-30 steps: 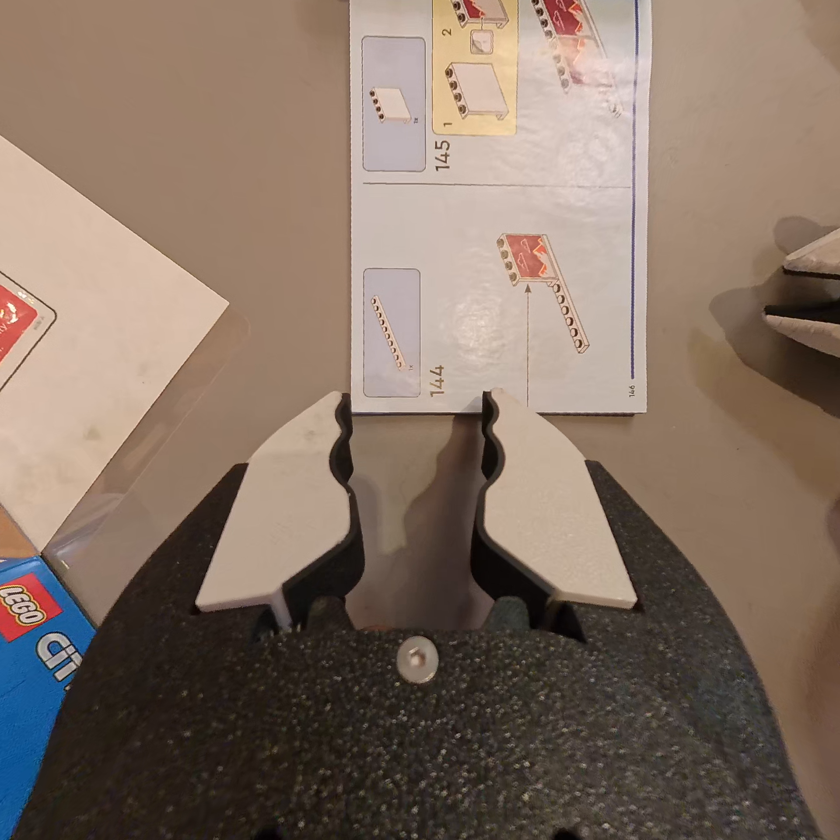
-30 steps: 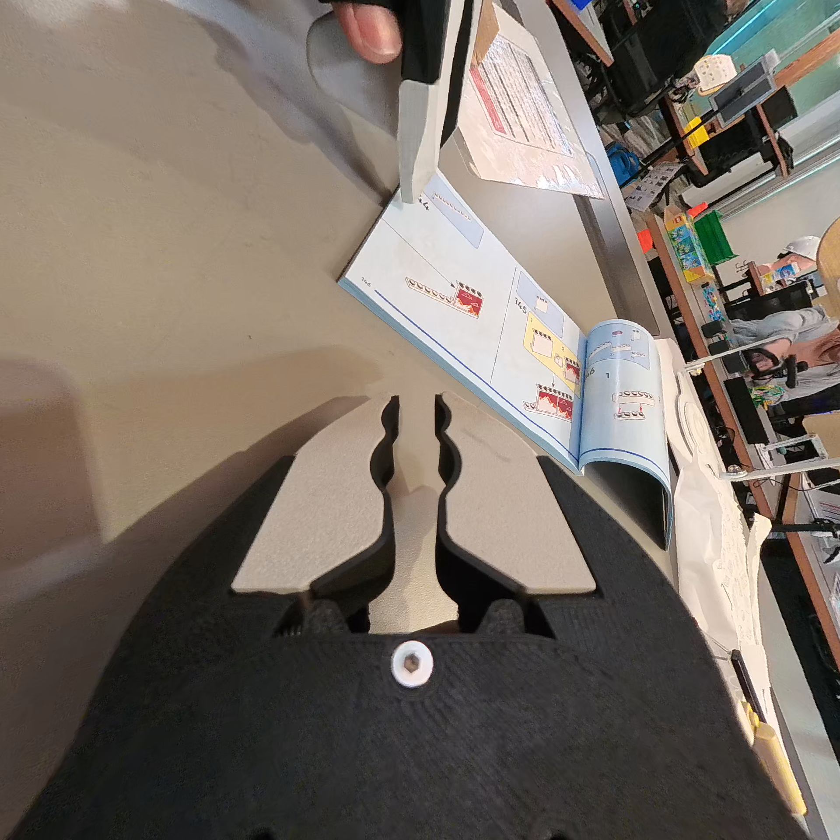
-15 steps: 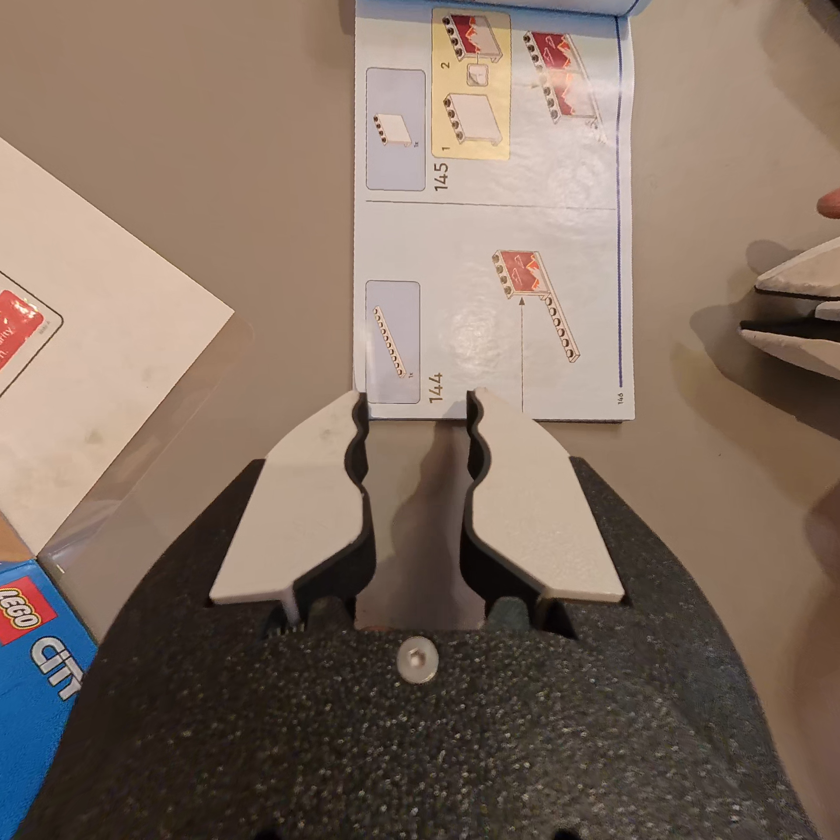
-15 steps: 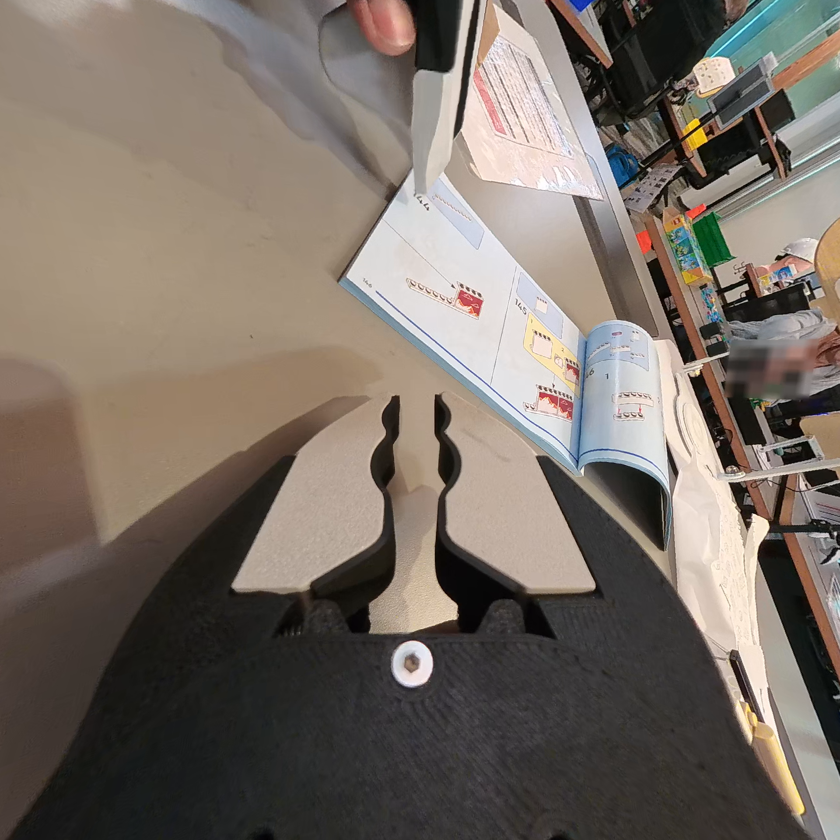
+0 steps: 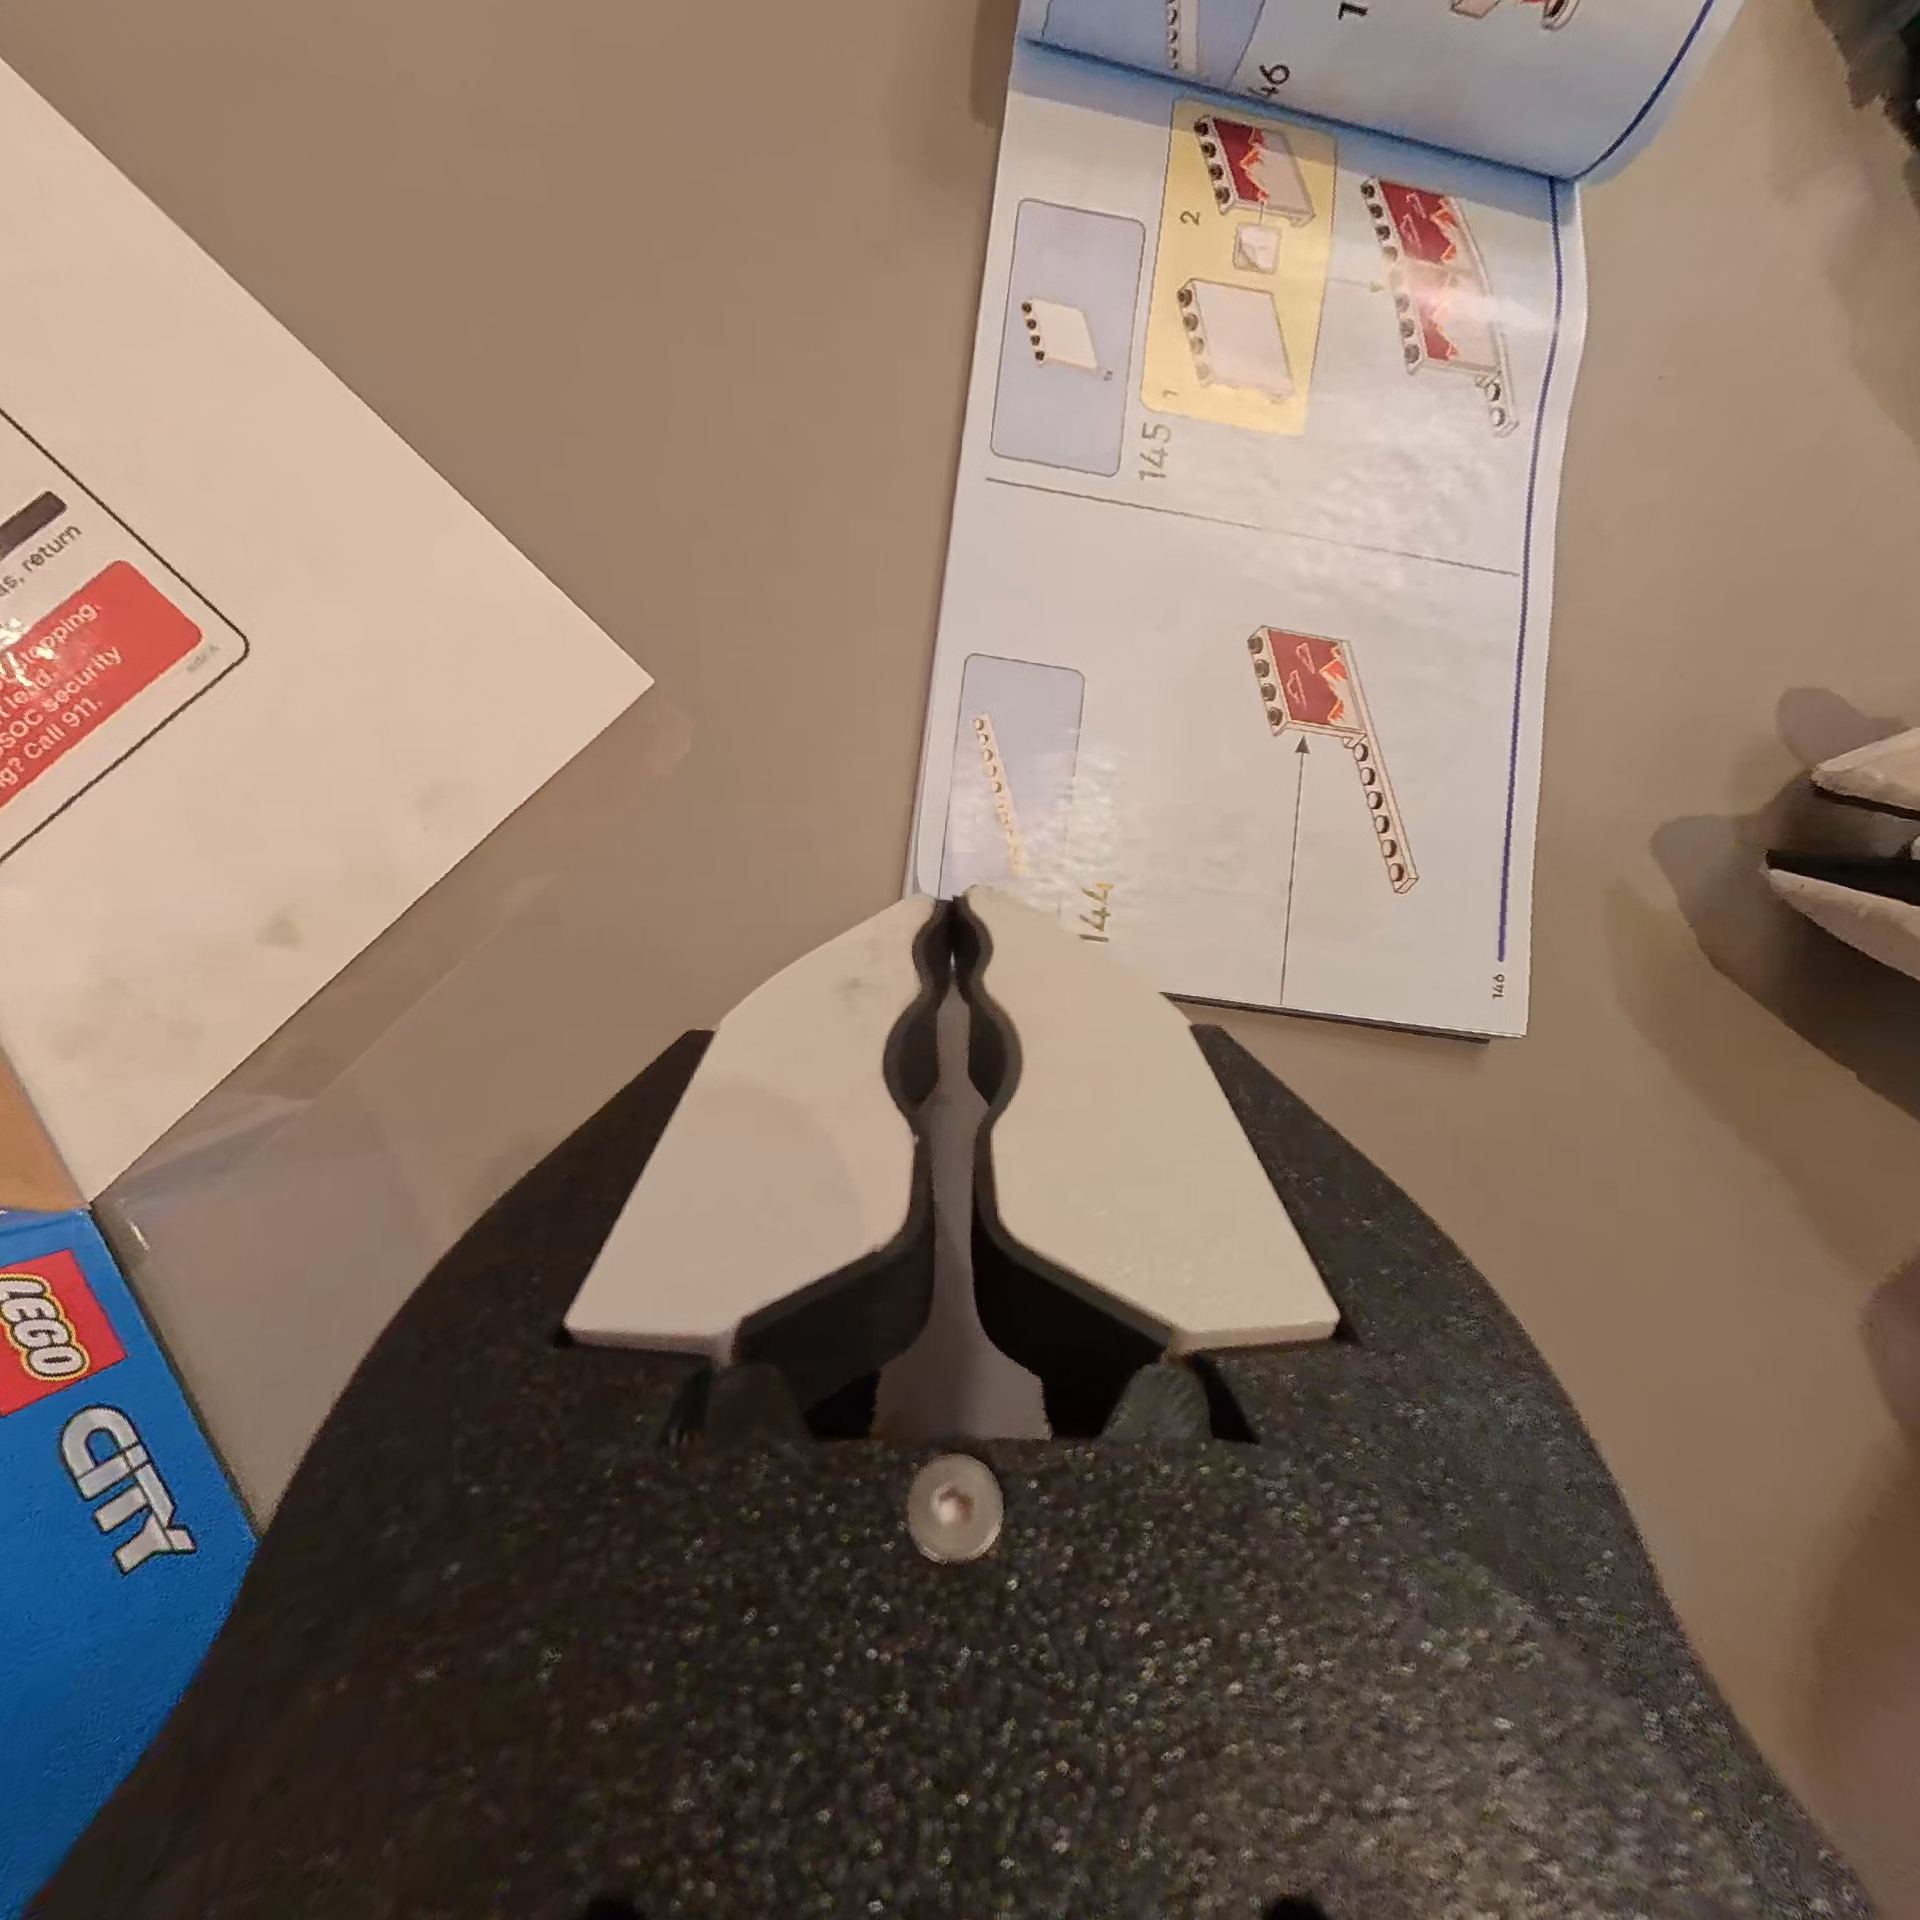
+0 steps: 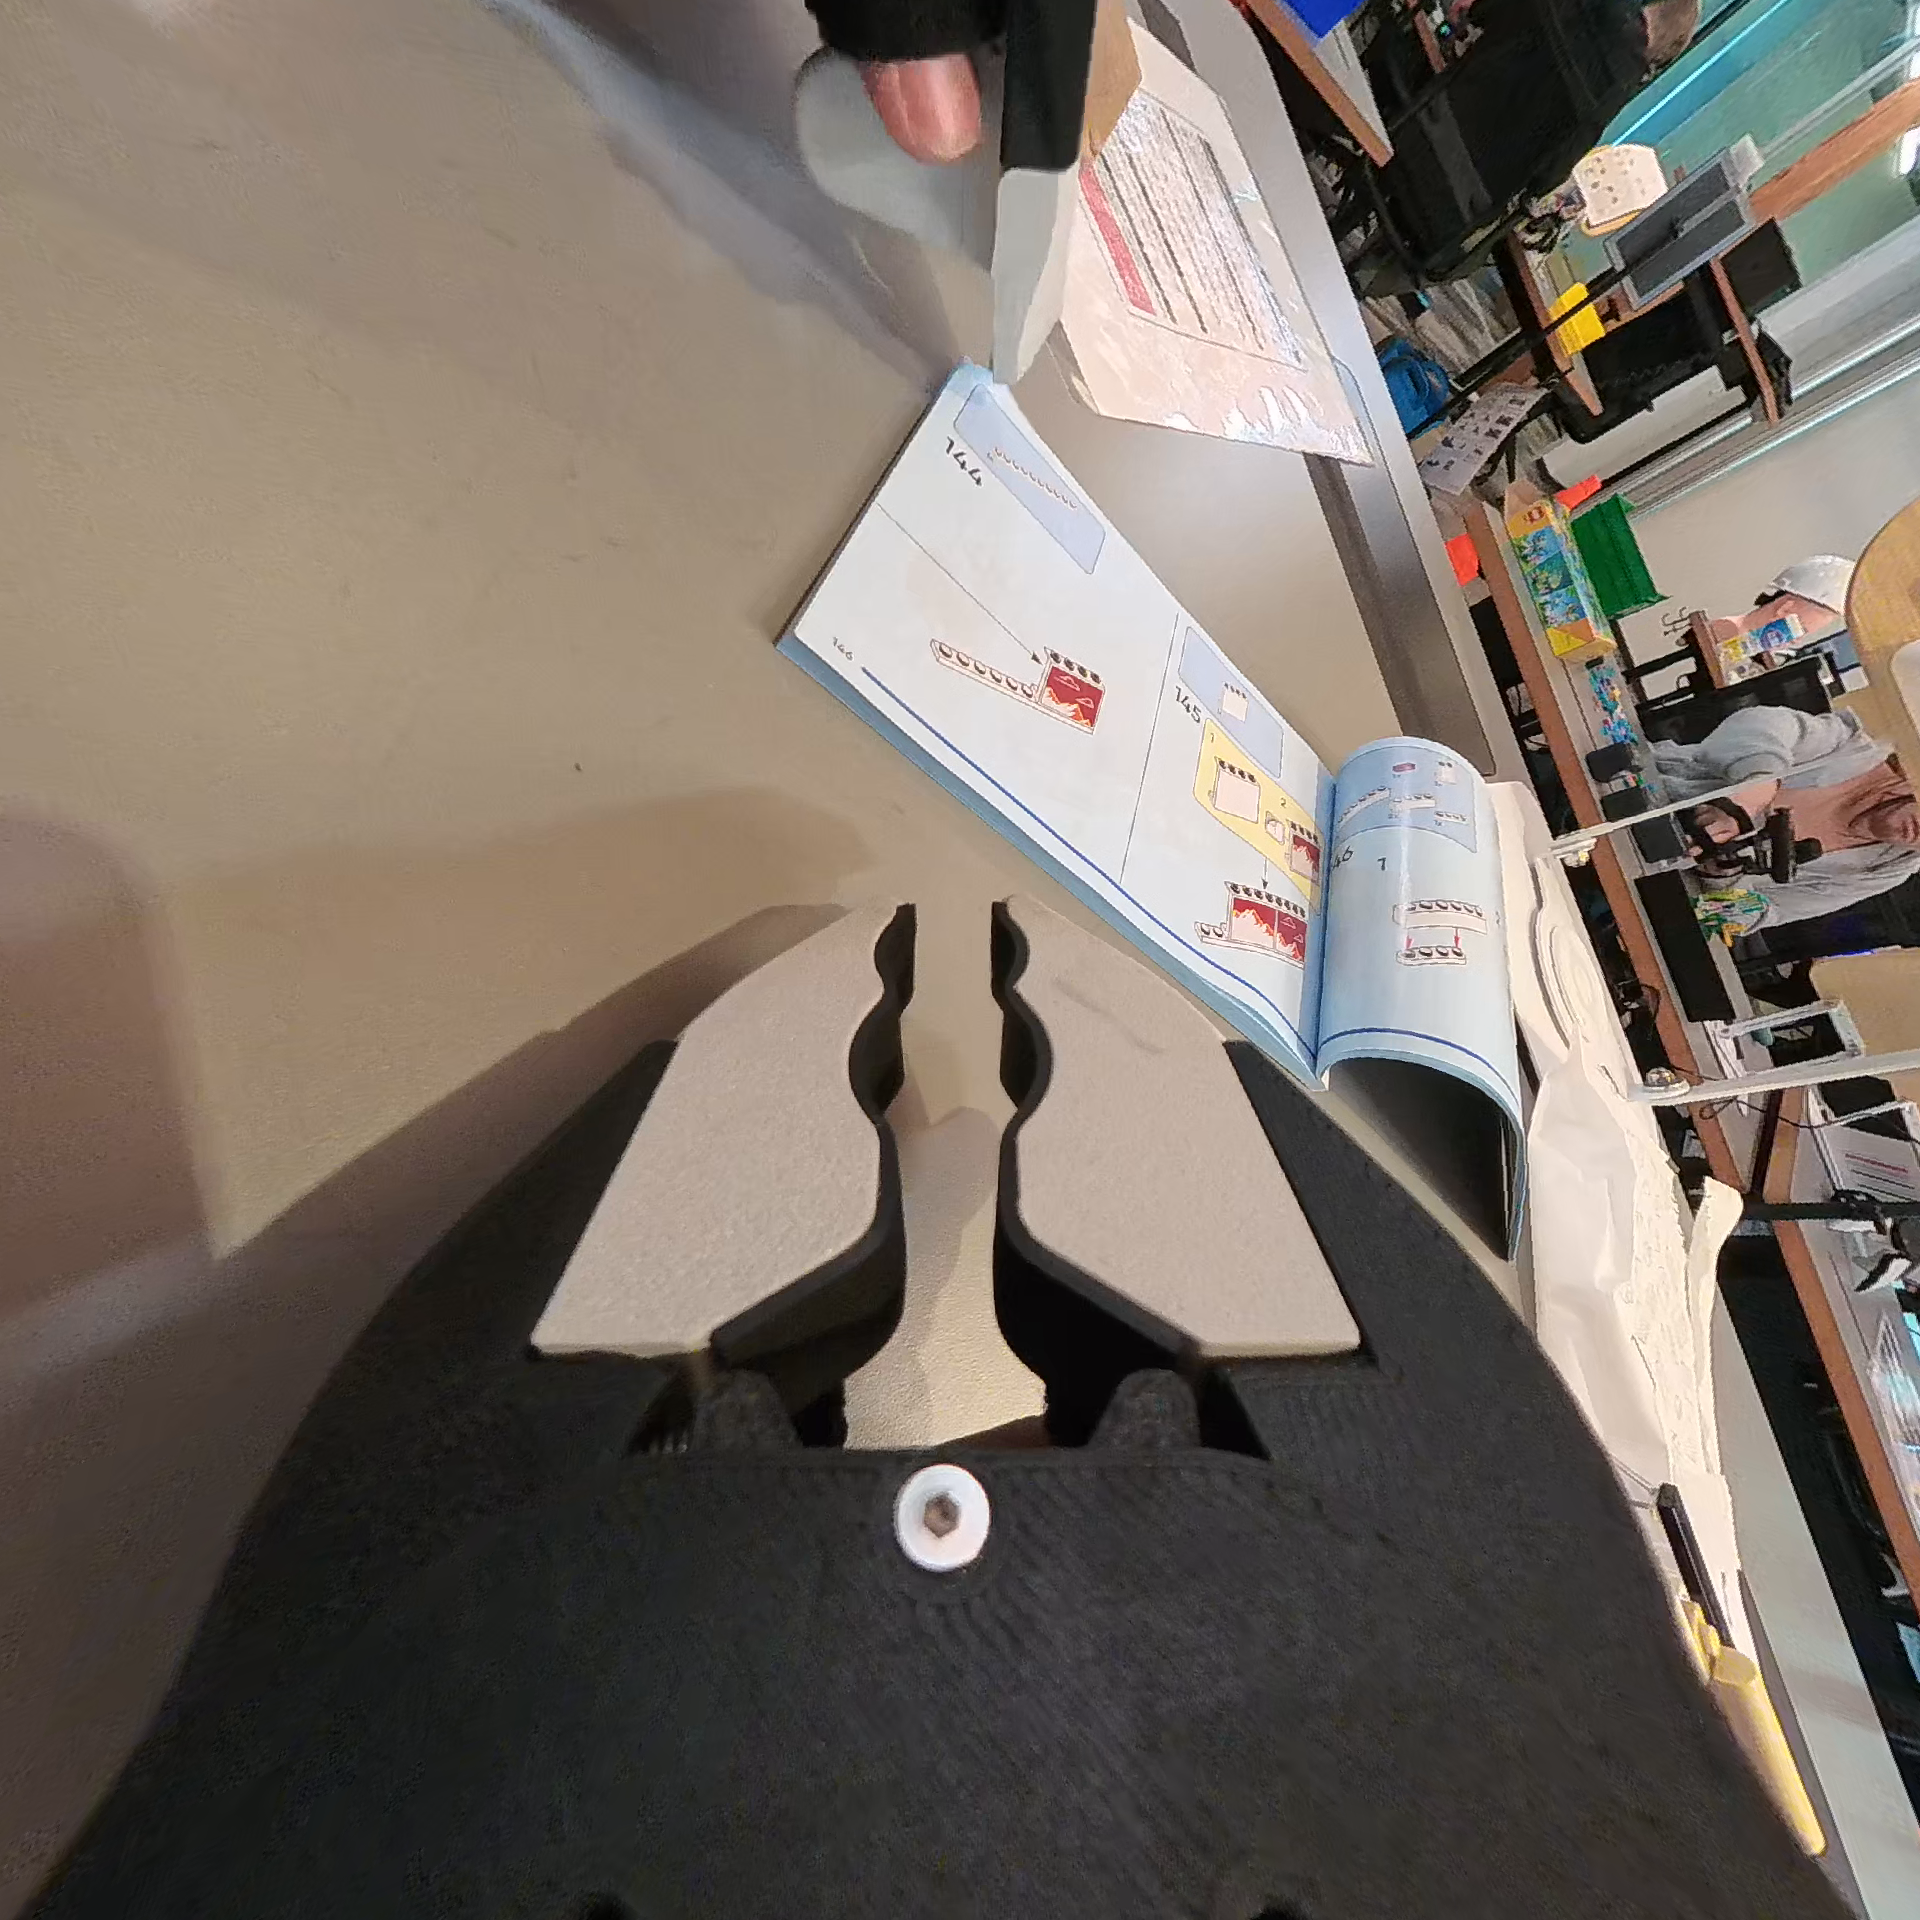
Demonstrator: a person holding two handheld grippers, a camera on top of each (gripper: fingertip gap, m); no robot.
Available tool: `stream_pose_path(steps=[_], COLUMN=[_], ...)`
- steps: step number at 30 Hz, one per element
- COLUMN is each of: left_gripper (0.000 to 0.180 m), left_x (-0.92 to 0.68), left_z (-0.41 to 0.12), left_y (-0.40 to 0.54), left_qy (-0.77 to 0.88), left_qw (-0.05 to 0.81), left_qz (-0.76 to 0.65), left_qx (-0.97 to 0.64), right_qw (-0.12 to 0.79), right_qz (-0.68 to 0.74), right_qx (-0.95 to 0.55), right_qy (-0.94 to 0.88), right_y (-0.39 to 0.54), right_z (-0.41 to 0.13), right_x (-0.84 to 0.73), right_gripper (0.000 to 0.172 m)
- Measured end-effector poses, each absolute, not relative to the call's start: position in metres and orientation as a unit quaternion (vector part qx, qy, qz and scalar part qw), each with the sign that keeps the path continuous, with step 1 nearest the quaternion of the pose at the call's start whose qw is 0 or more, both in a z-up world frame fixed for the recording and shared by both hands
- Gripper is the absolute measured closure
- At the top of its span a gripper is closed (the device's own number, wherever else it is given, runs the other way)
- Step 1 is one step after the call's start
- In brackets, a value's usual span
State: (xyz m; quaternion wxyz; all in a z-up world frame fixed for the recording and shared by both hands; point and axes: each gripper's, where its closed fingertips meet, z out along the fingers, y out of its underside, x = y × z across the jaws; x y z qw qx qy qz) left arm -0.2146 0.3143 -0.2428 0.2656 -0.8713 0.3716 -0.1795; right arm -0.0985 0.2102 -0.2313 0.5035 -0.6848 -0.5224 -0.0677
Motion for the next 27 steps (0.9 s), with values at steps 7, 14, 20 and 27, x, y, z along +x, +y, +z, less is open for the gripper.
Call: stream_pose_path(steps=[7,14,20,27], left_gripper=[0.18,0.18,0.18,0.146], left_x=[-0.21,-0.206,-0.208,-0.225], left_z=[-0.236,-0.217,-0.219,-0.243], left_y=[0.315,0.32,0.323,0.315], left_qy=[0.368,0.333,0.317,0.367], left_qw=[0.279,0.312,0.312,0.258], left_qz=[-0.202,-0.253,-0.253,-0.169], left_qx=[-0.864,-0.853,-0.859,-0.878], right_qw=[0.505,0.515,0.524,0.525], right_qz=[-0.067,-0.08,-0.086,-0.088], right_qx=[-0.688,-0.685,-0.673,-0.671], right_qy=[-0.517,-0.508,-0.515,-0.516], right_y=[0.213,0.218,0.222,0.223], right_z=[-0.231,-0.228,-0.227,-0.227], right_x=[-0.097,-0.094,-0.099,-0.1], right_gripper=[0.155,0.148,0.145,0.146])
